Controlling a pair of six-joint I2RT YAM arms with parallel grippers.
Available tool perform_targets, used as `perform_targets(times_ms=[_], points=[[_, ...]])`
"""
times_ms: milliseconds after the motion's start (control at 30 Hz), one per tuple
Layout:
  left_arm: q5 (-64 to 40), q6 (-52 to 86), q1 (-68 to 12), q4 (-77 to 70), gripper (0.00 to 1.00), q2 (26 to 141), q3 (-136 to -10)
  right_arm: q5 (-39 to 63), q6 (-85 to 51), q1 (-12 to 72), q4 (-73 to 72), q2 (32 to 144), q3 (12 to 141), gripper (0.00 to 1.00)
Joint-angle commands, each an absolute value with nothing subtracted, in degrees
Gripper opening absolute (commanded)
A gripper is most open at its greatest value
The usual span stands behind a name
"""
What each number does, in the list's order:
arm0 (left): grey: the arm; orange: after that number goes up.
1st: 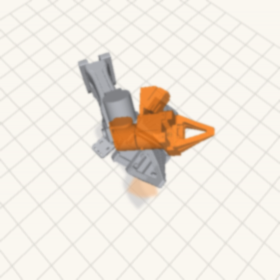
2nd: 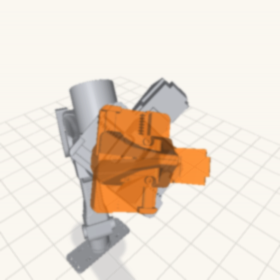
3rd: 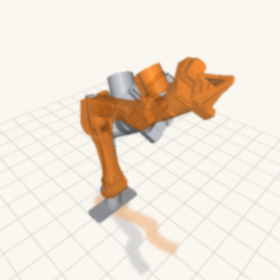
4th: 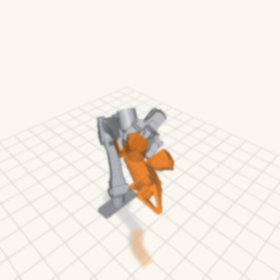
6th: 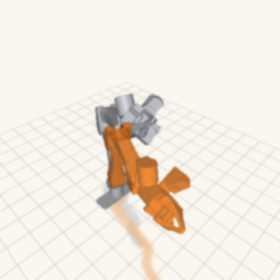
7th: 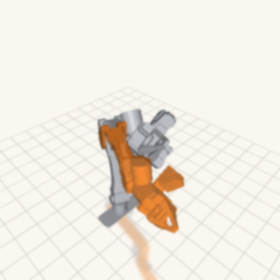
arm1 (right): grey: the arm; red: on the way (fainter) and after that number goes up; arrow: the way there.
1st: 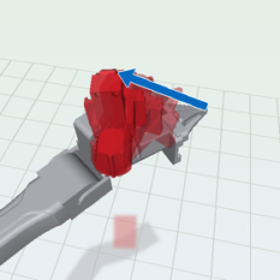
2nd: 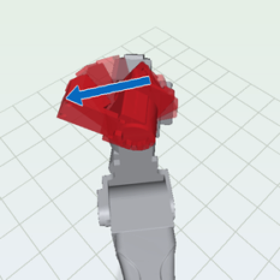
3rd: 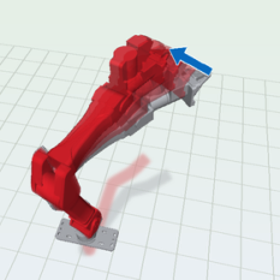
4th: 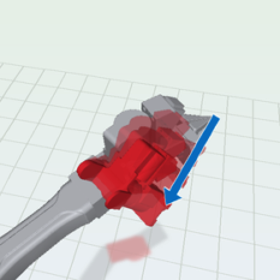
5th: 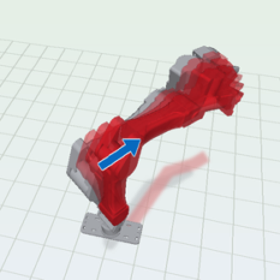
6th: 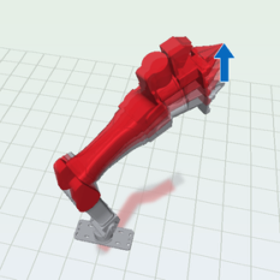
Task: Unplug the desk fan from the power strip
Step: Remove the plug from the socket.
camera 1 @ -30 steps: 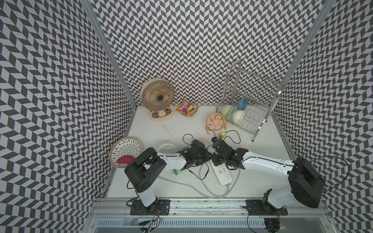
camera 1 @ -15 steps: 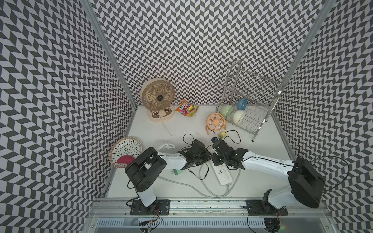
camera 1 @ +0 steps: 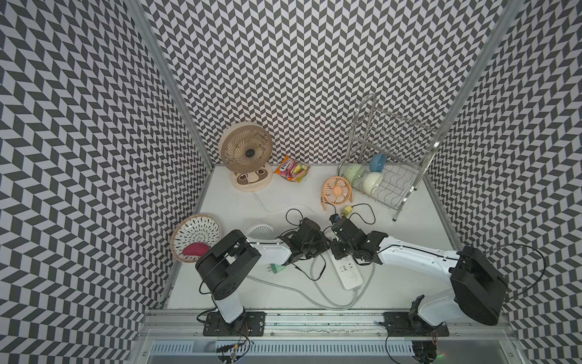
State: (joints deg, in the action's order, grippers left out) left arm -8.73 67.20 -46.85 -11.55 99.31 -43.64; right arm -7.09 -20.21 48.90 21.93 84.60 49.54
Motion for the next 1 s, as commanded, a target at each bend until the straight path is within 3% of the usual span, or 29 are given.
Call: perform_targets(times_ms=[0, 33, 133, 233, 267, 367, 467, 600, 667, 733, 967], points=[[-5.3, 67.2, -46.2, -0.5, 0.41, 103.0, -40.9, -11.8, -22.8, 49.7, 14.8, 79.8, 54.2, 0.00], [-5.4, 67.3, -46.2, -0.6, 0.41, 103.0, -40.8, -13.0, -22.9, 49.5, 16.1, 80.1, 54.8, 0.00], [-5.4, 67.3, -46.2, -0.8, 0.41, 102.8, -40.6, -0.5, -17.7, 49.6, 10.8, 79.0, 53.5, 0.00], [-5.3, 67.1, -46.2, -0.6, 0.41, 102.8, -40.8, -16.0, -23.6, 49.3, 16.9, 79.8, 55.5, 0.00], [-5.3, 67.2, -46.2, -0.7, 0.41, 102.8, -40.8, -16.7, -24.1, 48.8, 18.2, 80.2, 56.0, 0.00], [-5.5, 67.1, -46.1, -0.7, 0.41, 102.8, -40.8, 1.8, -17.6, 48.2, 10.6, 78.4, 53.7, 0.02], [-5.5, 66.8, -46.2, -0.3, 0.41, 103.1, -41.3, -13.1, -23.2, 48.3, 15.9, 78.8, 55.7, 0.00], [-5.9, 67.0, -46.0, -0.9, 0.41, 103.3, -40.9, -1.4, -18.2, 47.9, 11.8, 78.9, 55.1, 0.01], [-5.9, 66.4, -45.9, -0.8, 0.42, 103.3, -41.4, -8.9, -21.0, 47.9, 14.0, 79.6, 56.1, 0.01], [-5.6, 66.1, -46.1, -1.4, 0.45, 102.8, -41.3, -14.6, -22.9, 46.8, 16.6, 80.8, 57.3, 0.00], [-0.9, 54.7, -46.1, -0.2, 0.65, 92.6, -46.7, -9.5, -18.9, 41.5, 15.0, 82.9, 63.3, 0.00]])
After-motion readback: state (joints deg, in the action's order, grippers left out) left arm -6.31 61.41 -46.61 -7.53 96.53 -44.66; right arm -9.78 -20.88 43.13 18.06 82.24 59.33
